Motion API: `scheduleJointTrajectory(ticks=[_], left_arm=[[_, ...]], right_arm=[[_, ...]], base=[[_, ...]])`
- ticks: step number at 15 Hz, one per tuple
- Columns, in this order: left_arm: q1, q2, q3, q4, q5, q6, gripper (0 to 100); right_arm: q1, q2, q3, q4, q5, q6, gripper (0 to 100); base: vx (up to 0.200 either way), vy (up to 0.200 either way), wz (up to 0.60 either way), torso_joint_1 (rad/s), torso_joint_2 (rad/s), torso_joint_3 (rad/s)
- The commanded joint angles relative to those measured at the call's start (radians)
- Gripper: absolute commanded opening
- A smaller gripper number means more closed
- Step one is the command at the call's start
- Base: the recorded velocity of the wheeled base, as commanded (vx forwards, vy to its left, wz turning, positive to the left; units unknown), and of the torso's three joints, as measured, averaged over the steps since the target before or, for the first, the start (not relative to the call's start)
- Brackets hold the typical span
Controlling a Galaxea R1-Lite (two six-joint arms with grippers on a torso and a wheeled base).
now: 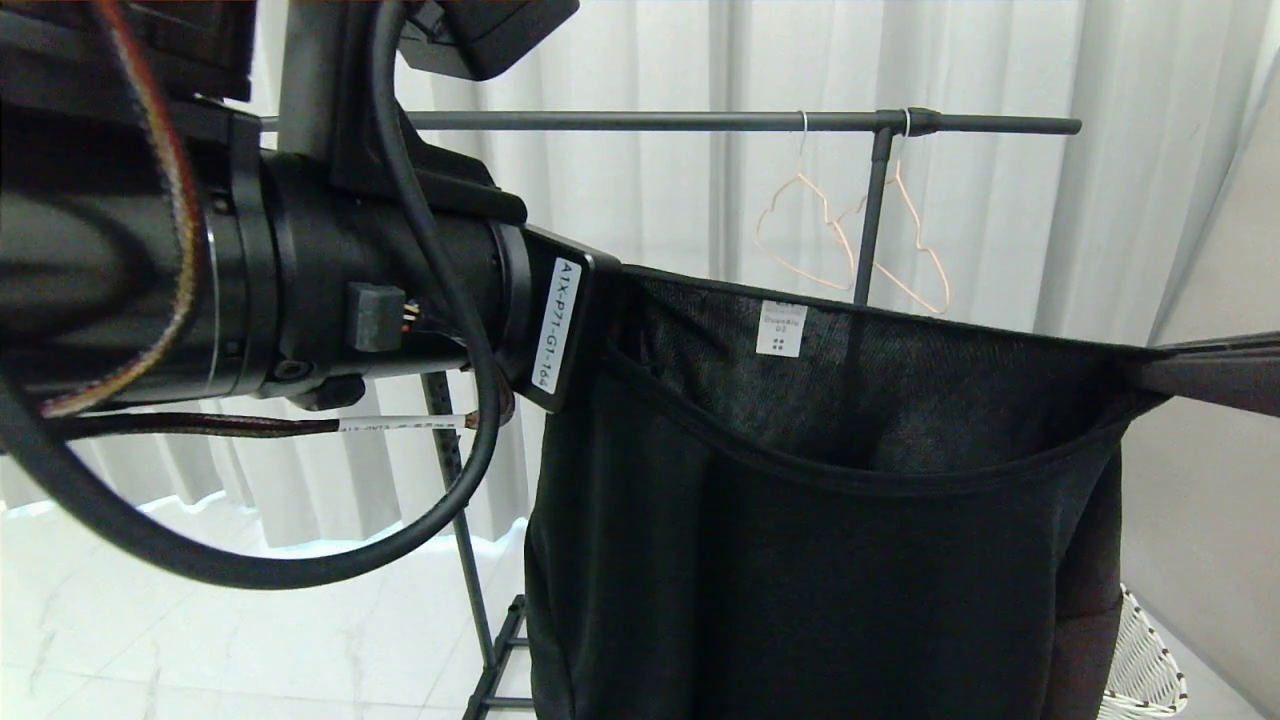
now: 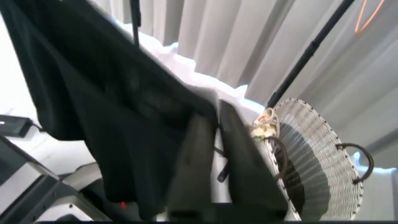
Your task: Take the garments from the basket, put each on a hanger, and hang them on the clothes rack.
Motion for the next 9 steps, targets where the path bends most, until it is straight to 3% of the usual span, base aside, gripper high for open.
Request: scheduleJointTrajectory(ticks=[1,5,9], left_arm=[[-0.001,0.01,-0.001,-0.001,-0.001,0.001,0],[-0.001,0.01,0.002,-0.001,-0.001,0.003,0],[-0.001,0.035,0.007,0.001,0.035,0.009,0]], right_arm=[[0.0,-0.016,0.018,0.0,0.002,-0.002,100],[0.015,-0.076,0.086,0.0,0.041,-0.012,100],[0.02,-0.145,0.104,0.0,0.18,-0.011,100]], base=[[0.0,0.0,0.0,0.0,0.0,0.0],[0.0,0.0,0.0,0.0,0.0,0.0],[0.0,0.0,0.0,0.0,0.0,0.0]])
